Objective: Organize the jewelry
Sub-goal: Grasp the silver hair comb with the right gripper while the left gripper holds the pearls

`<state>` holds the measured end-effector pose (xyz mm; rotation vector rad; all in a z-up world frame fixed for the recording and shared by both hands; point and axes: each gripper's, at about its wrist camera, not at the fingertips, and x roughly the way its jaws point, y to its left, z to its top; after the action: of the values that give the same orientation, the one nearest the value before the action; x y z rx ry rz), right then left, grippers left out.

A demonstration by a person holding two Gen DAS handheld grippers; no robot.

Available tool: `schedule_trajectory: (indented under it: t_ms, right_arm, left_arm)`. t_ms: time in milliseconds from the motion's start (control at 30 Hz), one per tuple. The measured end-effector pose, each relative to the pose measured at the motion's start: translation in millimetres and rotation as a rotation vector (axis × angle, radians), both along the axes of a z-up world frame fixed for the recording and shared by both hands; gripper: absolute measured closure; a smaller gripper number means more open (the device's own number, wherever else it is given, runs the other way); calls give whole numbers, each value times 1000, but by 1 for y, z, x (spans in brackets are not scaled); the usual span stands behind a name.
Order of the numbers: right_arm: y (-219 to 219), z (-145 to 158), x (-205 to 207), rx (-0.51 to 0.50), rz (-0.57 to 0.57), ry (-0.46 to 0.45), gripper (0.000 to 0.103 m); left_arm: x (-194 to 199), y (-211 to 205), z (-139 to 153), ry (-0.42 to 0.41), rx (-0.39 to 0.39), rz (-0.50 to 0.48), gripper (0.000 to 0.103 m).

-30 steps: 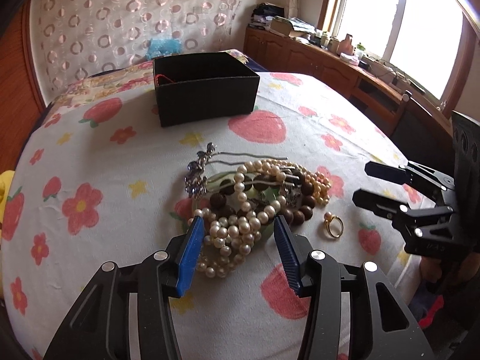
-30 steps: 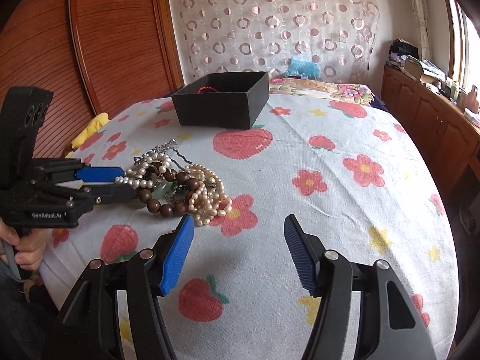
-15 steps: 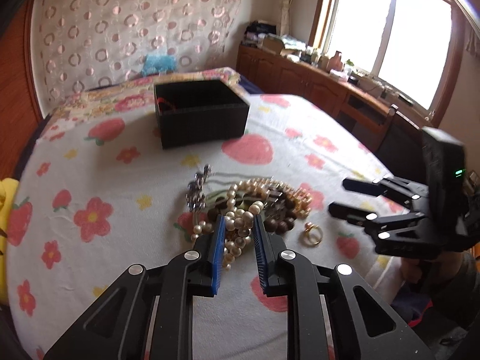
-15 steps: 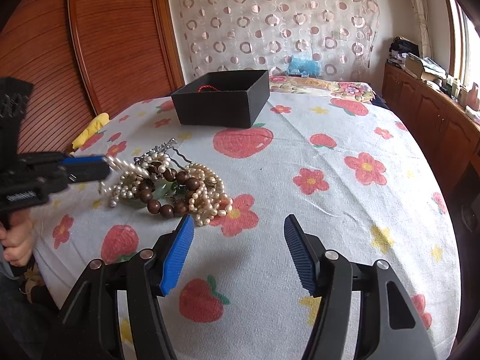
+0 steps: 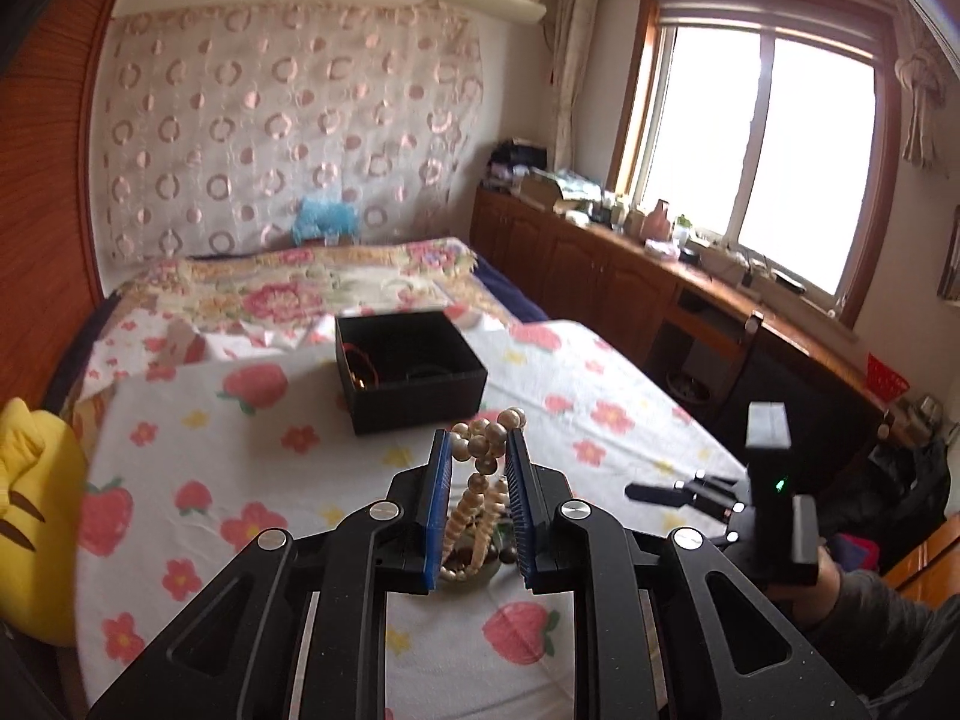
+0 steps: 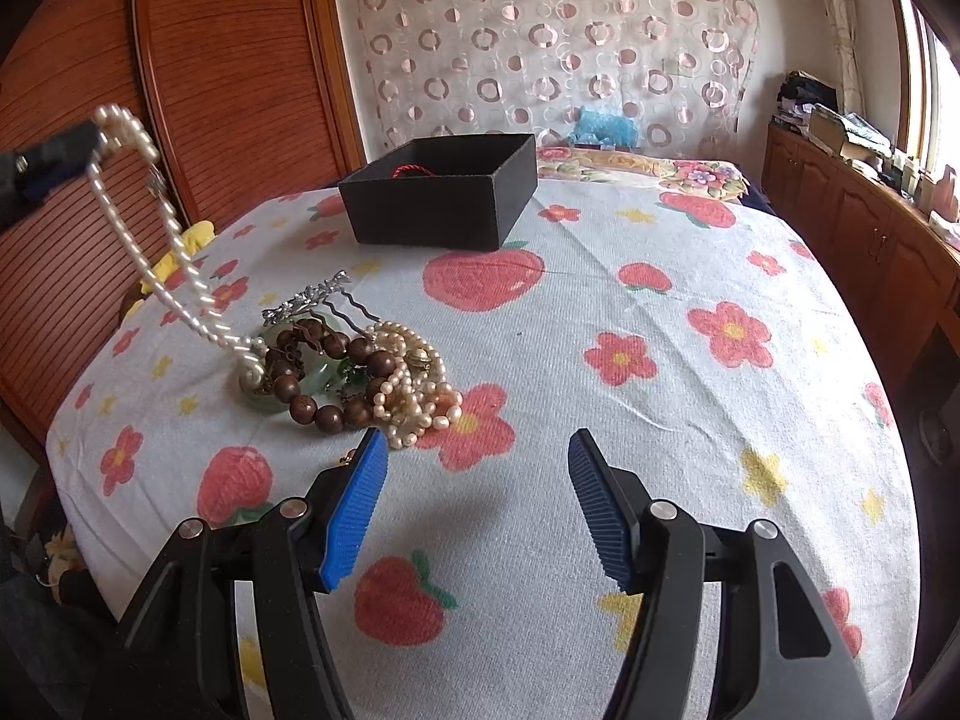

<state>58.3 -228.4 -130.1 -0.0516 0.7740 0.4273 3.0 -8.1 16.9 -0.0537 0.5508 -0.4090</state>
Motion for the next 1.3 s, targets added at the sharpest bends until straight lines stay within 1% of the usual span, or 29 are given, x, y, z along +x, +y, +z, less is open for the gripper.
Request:
schedule_trajectory:
  t_ms: [233, 333, 433, 533, 633, 733, 767, 833, 1100, 1167, 1300]
  right_arm:
    - [9, 5, 1, -49, 13, -9, 38]
    - [19, 14, 6, -52, 41, -23, 38]
    - [36, 24, 16, -65, 91, -41, 38]
    - [56, 29, 29, -82, 144, -42, 38]
    - [76, 28, 41, -91, 193, -24, 38]
    - [98, 26, 52, -75, 270, -5, 37]
    - [103, 26, 54, -72, 280, -2, 30]
    - [114, 23, 60, -89, 293, -2, 26]
    - [139, 6, 79, -146, 345, 91, 26]
    - [141, 4, 83, -143, 355, 117, 26]
    - [141, 3, 83, -138, 371, 139, 27]
  left_arm:
    - [-5, 13, 16, -46, 2, 40, 86]
    - [-3, 20, 20, -55, 8, 60, 86]
    - [-1, 29, 24, -66, 19, 81, 86]
    - [0, 37, 26, -73, 29, 103, 86]
    - [3, 47, 25, -72, 34, 127, 86]
    - [5, 57, 23, -64, 35, 151, 86]
    - [5, 60, 22, -62, 34, 155, 86]
    - [7, 65, 19, -56, 34, 165, 86]
    - [11, 76, 14, -42, 38, 188, 86]
    - [10, 76, 14, -41, 39, 189, 86]
    - [11, 76, 13, -36, 39, 189, 86]
